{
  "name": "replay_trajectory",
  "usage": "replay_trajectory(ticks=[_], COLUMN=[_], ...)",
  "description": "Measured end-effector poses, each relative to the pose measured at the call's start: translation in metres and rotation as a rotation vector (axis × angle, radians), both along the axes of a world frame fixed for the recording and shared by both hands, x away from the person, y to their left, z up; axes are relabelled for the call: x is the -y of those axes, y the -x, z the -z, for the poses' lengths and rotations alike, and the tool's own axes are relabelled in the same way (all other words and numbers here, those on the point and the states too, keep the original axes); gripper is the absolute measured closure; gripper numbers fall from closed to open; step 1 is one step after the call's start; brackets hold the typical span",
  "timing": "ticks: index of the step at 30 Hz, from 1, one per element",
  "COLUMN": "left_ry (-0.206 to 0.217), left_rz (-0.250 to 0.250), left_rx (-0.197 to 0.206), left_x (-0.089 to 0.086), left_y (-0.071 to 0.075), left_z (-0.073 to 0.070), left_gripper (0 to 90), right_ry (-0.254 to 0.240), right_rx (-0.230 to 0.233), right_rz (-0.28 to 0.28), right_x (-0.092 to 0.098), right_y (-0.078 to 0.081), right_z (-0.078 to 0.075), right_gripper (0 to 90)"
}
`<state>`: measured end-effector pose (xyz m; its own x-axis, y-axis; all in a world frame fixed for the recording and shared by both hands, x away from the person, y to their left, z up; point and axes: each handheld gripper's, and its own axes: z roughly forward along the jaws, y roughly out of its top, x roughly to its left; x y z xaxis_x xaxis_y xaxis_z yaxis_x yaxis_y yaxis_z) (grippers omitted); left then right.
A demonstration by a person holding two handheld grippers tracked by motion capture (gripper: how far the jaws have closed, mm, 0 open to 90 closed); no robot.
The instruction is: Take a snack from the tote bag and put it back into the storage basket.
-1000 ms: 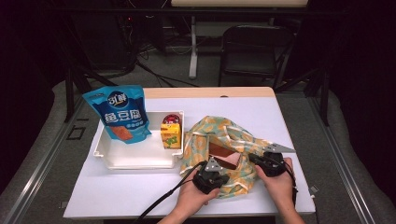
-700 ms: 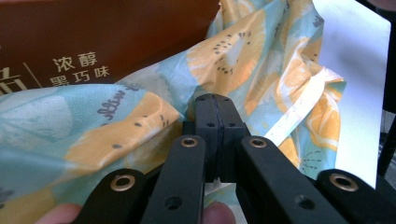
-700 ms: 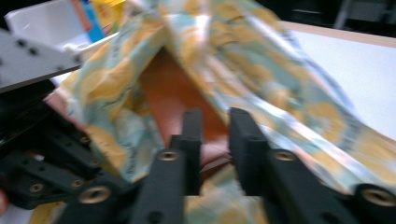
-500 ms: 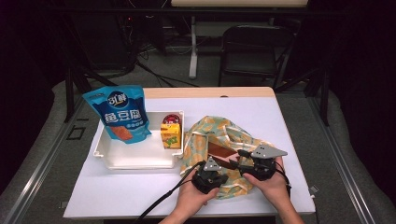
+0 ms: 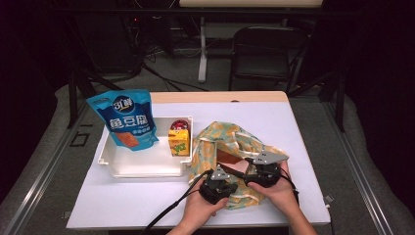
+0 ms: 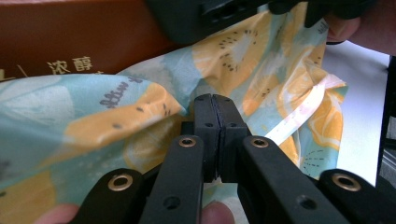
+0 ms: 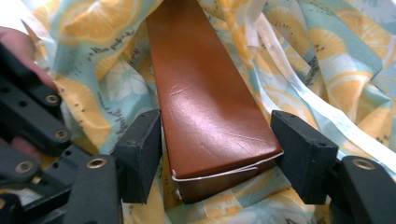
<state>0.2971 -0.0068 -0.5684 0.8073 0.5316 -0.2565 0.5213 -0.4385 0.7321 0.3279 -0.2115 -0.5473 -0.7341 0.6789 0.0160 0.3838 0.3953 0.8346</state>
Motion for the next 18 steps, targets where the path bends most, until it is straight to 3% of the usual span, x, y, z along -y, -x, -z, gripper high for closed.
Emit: replay_trajectory(ticks=[3, 7, 11, 14, 18], left_ry=[-0.001, 0.000, 0.009, 0.012, 0.016], left_rz=[0.002, -0.010, 0.003, 0.000, 0.001], left_rx=[-0.005, -0.001, -0.025, -0.026, -0.030], left_x=[-0.001, -0.001, -0.004, -0.004, -0.006], left_y=[0.000, 0.002, 0.000, 0.001, 0.001], left_z=[0.000, 0.001, 0.001, 0.001, 0.001], left_gripper=[88.8, 88.2, 87.4, 87.3, 87.1], right_ry=[0.041, 0.048, 0.028, 0.068, -0.014], right_rx=[-0.009, -0.026, -0.043, -0.060, -0.001], right_rz=[-0.008, -0.020, -0.040, -0.017, -0.019], right_x=[-0.005, -0.007, -0.003, 0.002, 0.014], right_y=[-0.004, -0.007, -0.004, -0.004, 0.007], right_z=[0.004, 0.009, 0.008, 0.012, 0.001], right_gripper=[35.8, 35.8, 36.6, 32.3, 33.2])
